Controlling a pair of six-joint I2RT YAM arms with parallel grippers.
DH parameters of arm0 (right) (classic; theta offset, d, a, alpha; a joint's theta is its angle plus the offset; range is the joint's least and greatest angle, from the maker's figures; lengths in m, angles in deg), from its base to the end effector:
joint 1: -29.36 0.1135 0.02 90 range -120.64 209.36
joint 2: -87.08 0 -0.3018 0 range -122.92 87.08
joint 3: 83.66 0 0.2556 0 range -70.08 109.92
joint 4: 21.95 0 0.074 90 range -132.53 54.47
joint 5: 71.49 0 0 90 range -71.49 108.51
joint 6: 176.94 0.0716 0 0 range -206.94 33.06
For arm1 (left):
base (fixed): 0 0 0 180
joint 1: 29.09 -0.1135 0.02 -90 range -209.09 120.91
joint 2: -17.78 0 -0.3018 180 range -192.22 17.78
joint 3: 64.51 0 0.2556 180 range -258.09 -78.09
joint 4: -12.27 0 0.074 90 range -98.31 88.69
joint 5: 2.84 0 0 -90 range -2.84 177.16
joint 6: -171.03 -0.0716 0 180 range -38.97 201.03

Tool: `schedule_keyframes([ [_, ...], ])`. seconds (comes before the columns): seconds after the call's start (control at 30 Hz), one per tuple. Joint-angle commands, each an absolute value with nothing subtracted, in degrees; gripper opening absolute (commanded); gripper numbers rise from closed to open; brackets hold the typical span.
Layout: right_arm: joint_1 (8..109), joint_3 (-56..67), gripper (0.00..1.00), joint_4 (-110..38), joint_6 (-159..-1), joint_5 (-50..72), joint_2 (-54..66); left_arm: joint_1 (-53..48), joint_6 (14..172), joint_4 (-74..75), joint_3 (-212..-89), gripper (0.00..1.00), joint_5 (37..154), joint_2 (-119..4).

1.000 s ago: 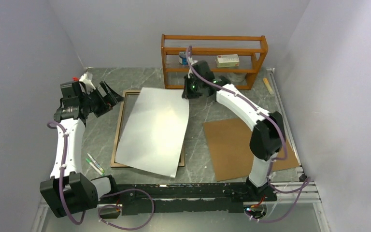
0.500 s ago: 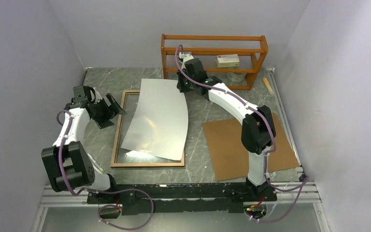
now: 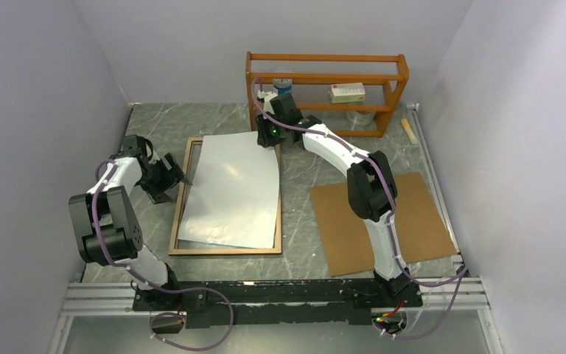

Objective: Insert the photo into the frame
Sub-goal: Turn over the photo from the photo frame.

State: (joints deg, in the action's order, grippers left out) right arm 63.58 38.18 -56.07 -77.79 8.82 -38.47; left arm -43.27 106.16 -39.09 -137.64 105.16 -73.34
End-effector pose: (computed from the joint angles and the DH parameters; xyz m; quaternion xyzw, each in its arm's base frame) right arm 0.4602 0.3276 0.2538 -0.2305 0.8655 0.2324 0.3791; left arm 0.3148 0.0567 0.2033 -0.3004 0.9245 -0.1701 0.1615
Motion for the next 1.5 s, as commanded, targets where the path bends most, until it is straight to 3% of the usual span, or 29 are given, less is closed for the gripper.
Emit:
schedule_keyframes([
  [0.0, 62.37, 40.13, 0.43, -56.46, -77.77, 3.83, -35.99, -43.24, 105.74, -37.99, -140.13, 0.87, 104.53, -74.72],
  [0.13, 60.19, 33.53, 0.6, -50.73, -69.44, -3.55, -32.66, -43.24, 105.95, -37.49, -139.47, 0.87, 104.73, -75.76],
  [0.37, 59.04, 22.21, 0.73, -40.3, -59.05, -7.95, -28.87, -43.24, 106.16, -37.36, -138.27, 0.87, 103.93, -76.83],
  [0.8, 58.98, 4.16, 0.71, -25.65, -46.03, -13.15, -23.86, -43.26, 110.06, -37.4, -136.75, 0.87, 106.11, -79.38],
  [0.93, 59.67, -1.08, 0.63, -22.67, -43.39, -12.86, -21.52, -43.24, 110.0, -36.62, -135.86, 0.87, 106.27, -78.49],
  [1.17, 61.09, -4.6, 0.37, -21.81, -39.85, -15.11, -20.99, -43.24, 110.36, -32.69, -135.22, 0.88, 111.57, -77.49],
  [1.37, 60.79, 0.32, 0.04, -31.18, -43.96, -14.3, -21.6, -43.24, 110.22, -31.11, -135.79, 0.88, 117.18, -77.99],
  [1.47, 59.67, 4.72, 0.0, -39.36, -48.0, -14.91, -21.68, -43.24, 109.5, -32.77, -136.7, 0.88, 115.82, -77.7],
])
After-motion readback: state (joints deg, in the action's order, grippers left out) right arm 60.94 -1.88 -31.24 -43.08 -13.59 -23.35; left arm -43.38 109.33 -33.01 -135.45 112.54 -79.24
